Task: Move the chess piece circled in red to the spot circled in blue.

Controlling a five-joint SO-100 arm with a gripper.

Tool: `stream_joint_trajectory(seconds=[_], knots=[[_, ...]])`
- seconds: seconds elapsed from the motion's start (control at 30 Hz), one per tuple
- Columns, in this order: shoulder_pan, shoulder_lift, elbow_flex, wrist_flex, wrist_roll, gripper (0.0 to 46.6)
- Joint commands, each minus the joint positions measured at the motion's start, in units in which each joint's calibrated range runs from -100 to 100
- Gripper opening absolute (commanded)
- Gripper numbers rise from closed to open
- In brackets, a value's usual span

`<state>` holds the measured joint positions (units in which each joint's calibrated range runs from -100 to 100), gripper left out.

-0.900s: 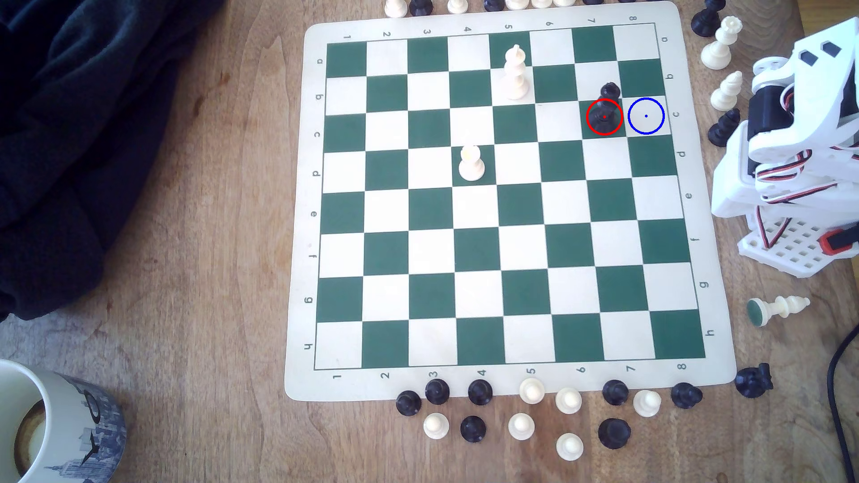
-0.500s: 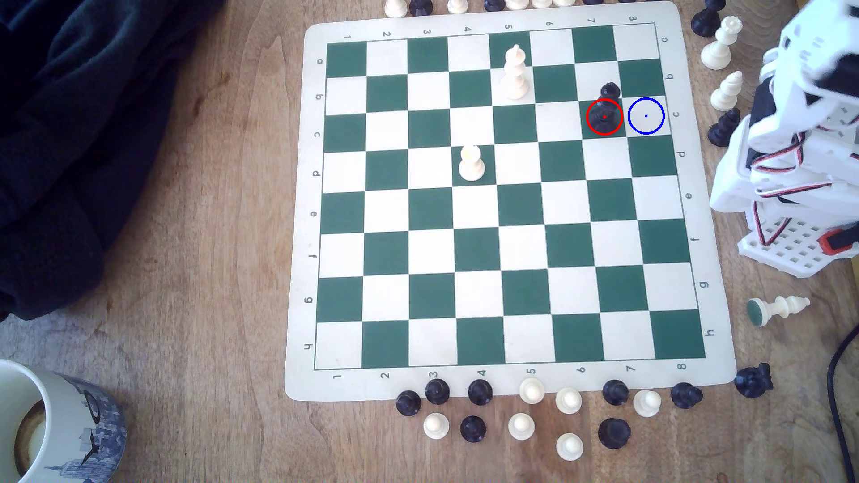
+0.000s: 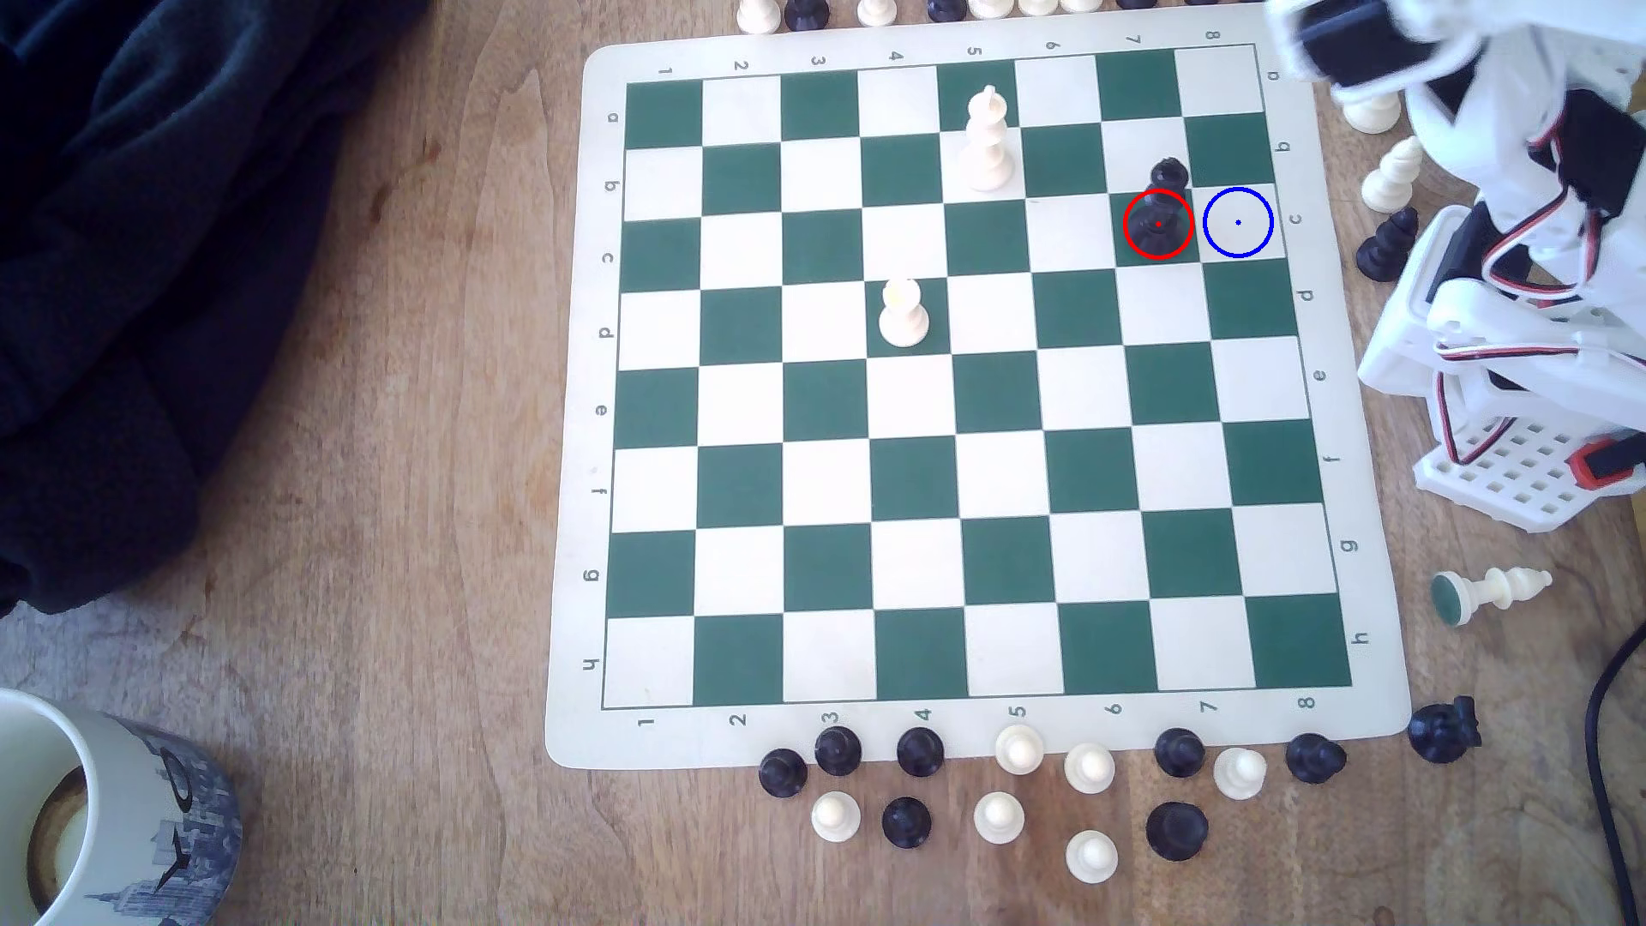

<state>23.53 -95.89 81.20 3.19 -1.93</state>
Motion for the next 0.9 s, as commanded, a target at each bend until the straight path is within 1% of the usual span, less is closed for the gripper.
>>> stream_joint_trajectory(seconds=[0.0, 0.03, 0.07, 0.13, 0.2, 0.27, 0.3, 0.37, 0.4, 0.43, 0.5, 0.6, 0.67, 0.73, 0.87], knots=[[3.03, -0.03, -6.77, 26.54, -0.39, 0.2], [3.19, -0.03, -8.13, 30.39, -0.39, 0.2], [3.97, -0.03, -11.12, 37.84, -0.39, 0.9], [4.20, 1.41, -14.84, 43.17, -0.15, 0.3], [4.59, 5.15, -20.01, 48.57, -0.44, 0.3], [5.14, 8.88, -24.36, 53.65, -1.37, 0.3], [6.47, 12.11, -27.35, 58.40, -1.86, 0.5], [7.64, 15.42, -30.07, 62.99, -2.34, 1.8], [8.27, 17.37, -31.70, 65.36, -2.83, 3.2], [8.82, 19.83, -33.70, 67.74, -3.86, 5.8], [8.66, 23.14, -36.14, 70.60, -4.88, 7.6], [7.64, 31.46, -42.13, 77.07, -6.20, 7.9], [6.63, 34.60, -44.21, 79.78, -6.98, 9.8], [5.45, 36.90, -44.57, 81.66, -7.57, 12.5], [5.30, 39.53, -43.21, 81.42, -7.57, 14.0]])
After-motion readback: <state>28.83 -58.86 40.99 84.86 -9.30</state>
